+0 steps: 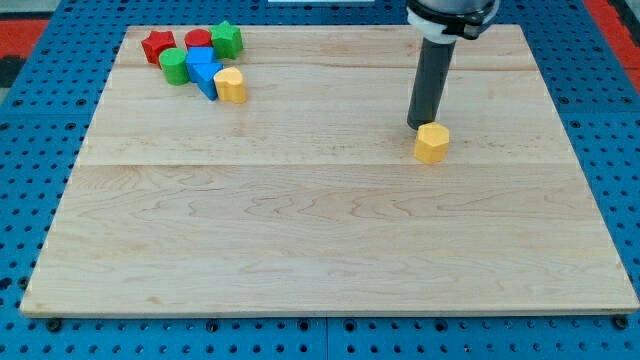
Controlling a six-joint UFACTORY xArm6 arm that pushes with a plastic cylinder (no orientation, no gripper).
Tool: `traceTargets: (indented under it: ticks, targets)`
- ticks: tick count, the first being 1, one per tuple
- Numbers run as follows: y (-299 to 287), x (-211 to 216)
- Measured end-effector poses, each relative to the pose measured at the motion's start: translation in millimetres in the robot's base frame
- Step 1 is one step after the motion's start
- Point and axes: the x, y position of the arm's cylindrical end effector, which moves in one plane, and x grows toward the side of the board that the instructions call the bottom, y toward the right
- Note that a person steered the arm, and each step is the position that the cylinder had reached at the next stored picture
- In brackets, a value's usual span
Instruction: Place your arm below the yellow heart
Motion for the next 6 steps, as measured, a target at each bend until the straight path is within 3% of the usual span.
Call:
traceTargets:
  ticks: [2,6]
  targets:
    - [-110,-20]
    - [-110,-19]
